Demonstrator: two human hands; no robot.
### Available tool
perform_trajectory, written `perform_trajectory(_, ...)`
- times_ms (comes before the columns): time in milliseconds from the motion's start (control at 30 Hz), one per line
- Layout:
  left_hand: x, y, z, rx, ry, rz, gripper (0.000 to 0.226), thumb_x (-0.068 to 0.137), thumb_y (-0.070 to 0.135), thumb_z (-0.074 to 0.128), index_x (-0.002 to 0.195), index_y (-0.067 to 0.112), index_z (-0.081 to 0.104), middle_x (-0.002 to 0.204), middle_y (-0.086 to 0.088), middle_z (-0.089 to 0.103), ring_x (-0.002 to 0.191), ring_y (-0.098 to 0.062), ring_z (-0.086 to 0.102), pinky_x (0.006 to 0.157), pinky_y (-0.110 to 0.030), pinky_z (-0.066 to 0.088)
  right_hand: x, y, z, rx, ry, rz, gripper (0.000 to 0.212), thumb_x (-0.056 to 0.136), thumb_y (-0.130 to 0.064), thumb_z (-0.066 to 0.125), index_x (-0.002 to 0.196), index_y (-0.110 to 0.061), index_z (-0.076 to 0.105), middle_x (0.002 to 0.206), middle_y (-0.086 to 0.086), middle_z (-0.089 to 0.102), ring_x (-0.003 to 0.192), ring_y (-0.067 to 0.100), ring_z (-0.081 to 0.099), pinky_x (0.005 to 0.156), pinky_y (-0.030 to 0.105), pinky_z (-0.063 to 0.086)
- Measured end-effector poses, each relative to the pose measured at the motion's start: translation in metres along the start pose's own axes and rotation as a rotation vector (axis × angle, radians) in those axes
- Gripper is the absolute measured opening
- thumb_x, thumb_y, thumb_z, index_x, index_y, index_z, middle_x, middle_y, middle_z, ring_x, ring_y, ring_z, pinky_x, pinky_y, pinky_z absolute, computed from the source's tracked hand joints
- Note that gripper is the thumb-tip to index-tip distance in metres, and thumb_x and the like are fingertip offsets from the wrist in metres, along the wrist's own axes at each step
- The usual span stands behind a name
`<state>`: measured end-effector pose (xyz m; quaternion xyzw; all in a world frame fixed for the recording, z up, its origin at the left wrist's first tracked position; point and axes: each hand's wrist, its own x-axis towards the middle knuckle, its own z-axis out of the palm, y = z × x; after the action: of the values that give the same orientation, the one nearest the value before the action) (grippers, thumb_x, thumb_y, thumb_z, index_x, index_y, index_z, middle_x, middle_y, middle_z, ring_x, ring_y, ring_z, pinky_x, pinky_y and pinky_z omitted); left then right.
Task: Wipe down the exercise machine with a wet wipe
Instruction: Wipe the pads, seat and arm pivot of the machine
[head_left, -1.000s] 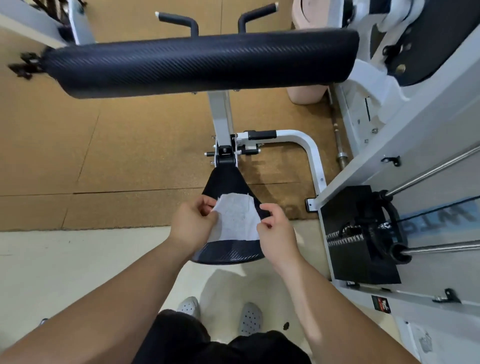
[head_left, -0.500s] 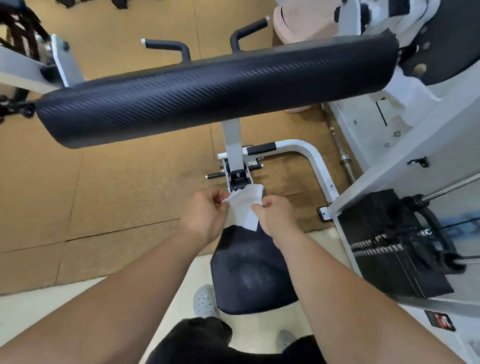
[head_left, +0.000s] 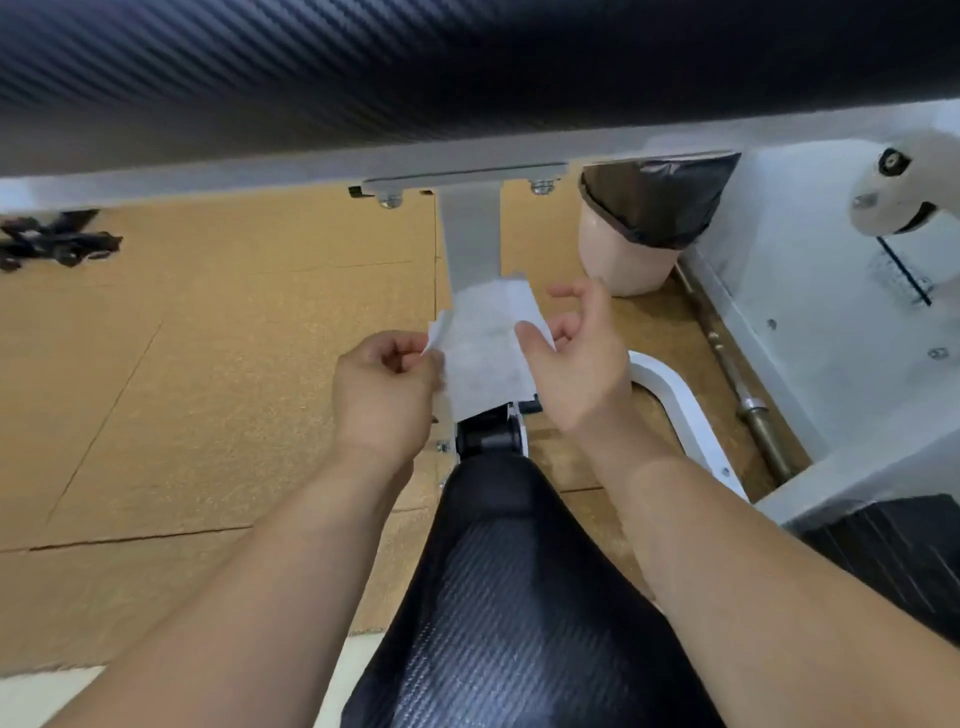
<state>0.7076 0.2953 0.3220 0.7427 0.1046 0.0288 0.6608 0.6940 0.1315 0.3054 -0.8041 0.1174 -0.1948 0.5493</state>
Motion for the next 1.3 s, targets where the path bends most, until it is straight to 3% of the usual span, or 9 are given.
perform_trajectory(67, 0.004, -0.009, 0.011, -0.088, 0.043, 0.014, 0.004, 0.093, 0.008, 0.069, 0.096, 0.009, 0.071, 0.074, -0.002, 0.066, 0.057, -0.009, 0.057, 0.046, -0.018, 0.045, 0.016, 0.008, 0.003, -0.107, -0.002, -0.18, 0.024, 0.099, -0.022, 0.063, 0.112, -0.033, 0.046, 0.081, -0.015, 0.055, 0.071, 0.0, 0.053, 0.063, 0.016, 0.043)
perform_trajectory(200, 0.009, -0.029, 0.034, -0.221, 0.124, 0.04, 0.005, 0.09, 0.008, 0.071, 0.095, 0.009, 0.072, 0.066, 0.002, 0.064, 0.057, -0.009, 0.059, 0.052, -0.019, 0.048, 0.042, 0.022, 0.012, -0.322, -0.007, -0.558, 0.018, 0.099, -0.011, 0.057, 0.11, -0.016, 0.07, 0.102, -0.003, 0.065, 0.093, 0.013, 0.059, 0.082, 0.033, 0.049)
perform_trajectory(367, 0.02, -0.05, 0.045, -0.299, 0.142, 0.11, 0.004, 0.089, 0.01, 0.073, 0.088, 0.013, 0.07, 0.067, -0.003, 0.063, 0.06, -0.012, 0.061, 0.056, -0.023, 0.05, 0.066, 0.033, 0.012, -0.642, 0.158, -1.028, 0.029, 0.082, -0.022, 0.076, 0.106, -0.007, 0.074, 0.101, 0.015, 0.064, 0.088, 0.036, 0.061, 0.075, 0.04, 0.047)
perform_trajectory(567, 0.031, -0.054, 0.045, -0.313, 0.165, 0.236, 0.005, 0.088, 0.012, 0.072, 0.085, 0.015, 0.069, 0.061, 0.003, 0.066, 0.06, -0.013, 0.063, 0.059, -0.027, 0.05, 0.086, 0.029, 0.019, -0.833, 0.426, -1.523, 0.02, 0.088, -0.01, 0.072, 0.108, -0.006, 0.076, 0.084, 0.011, 0.062, 0.08, 0.031, 0.047, 0.067, 0.04, 0.034)
perform_trajectory(667, 0.027, -0.066, 0.046, -0.236, 0.11, 0.291, 0.008, 0.089, 0.014, 0.073, 0.083, 0.016, 0.068, 0.075, -0.009, 0.071, 0.068, -0.025, 0.069, 0.065, -0.037, 0.056, 0.099, 0.024, 0.017, -0.815, 0.325, -1.572, 0.015, 0.094, -0.007, 0.068, 0.107, -0.003, 0.075, 0.079, 0.014, 0.058, 0.069, 0.031, 0.048, 0.056, 0.041, 0.04)
perform_trajectory(833, 0.029, -0.078, 0.053, -0.152, 0.045, 0.321, 0.012, 0.089, 0.015, 0.074, 0.079, 0.017, 0.068, 0.074, -0.01, 0.07, 0.065, -0.021, 0.067, 0.06, -0.024, 0.054, 0.099, 0.017, 0.007, -0.701, 0.107, -1.438, 0.033, 0.097, -0.029, 0.058, 0.117, -0.01, 0.076, 0.087, 0.01, 0.068, 0.065, 0.032, 0.066, 0.051, 0.037, 0.054)
perform_trajectory(933, 0.031, -0.081, 0.055, -0.118, 0.029, 0.329, 0.011, 0.091, 0.015, 0.073, 0.08, 0.016, 0.068, 0.075, -0.013, 0.069, 0.065, -0.021, 0.065, 0.058, -0.02, 0.052, 0.103, 0.006, 0.002, -0.611, 0.162, -1.363, 0.028, 0.098, -0.036, 0.058, 0.105, -0.018, 0.079, 0.081, 0.005, 0.069, 0.066, 0.031, 0.066, 0.054, 0.035, 0.052)
perform_trajectory(1033, 0.034, -0.083, 0.056, -0.107, 0.053, 0.355, 0.011, 0.092, 0.016, 0.072, 0.082, 0.017, 0.068, 0.078, -0.014, 0.069, 0.065, -0.021, 0.064, 0.064, -0.033, 0.057, 0.11, 0.0, 0.001, -0.644, 0.245, -1.416, 0.018, 0.095, -0.029, 0.067, 0.103, -0.019, 0.079, 0.082, 0.004, 0.068, 0.066, 0.029, 0.066, 0.052, 0.034, 0.052)
perform_trajectory(1300, 0.031, -0.08, 0.056, -0.123, 0.069, 0.382, 0.012, 0.092, 0.02, 0.072, 0.082, 0.018, 0.067, 0.069, -0.003, 0.062, 0.079, -0.038, 0.066, 0.072, -0.044, 0.057, 0.106, 0.014, 0.021, -0.779, 0.388, -1.683, 0.013, 0.093, 0.0, 0.069, 0.104, 0.001, 0.074, 0.09, 0.016, 0.067, 0.071, 0.034, 0.059, 0.057, 0.042, 0.049)
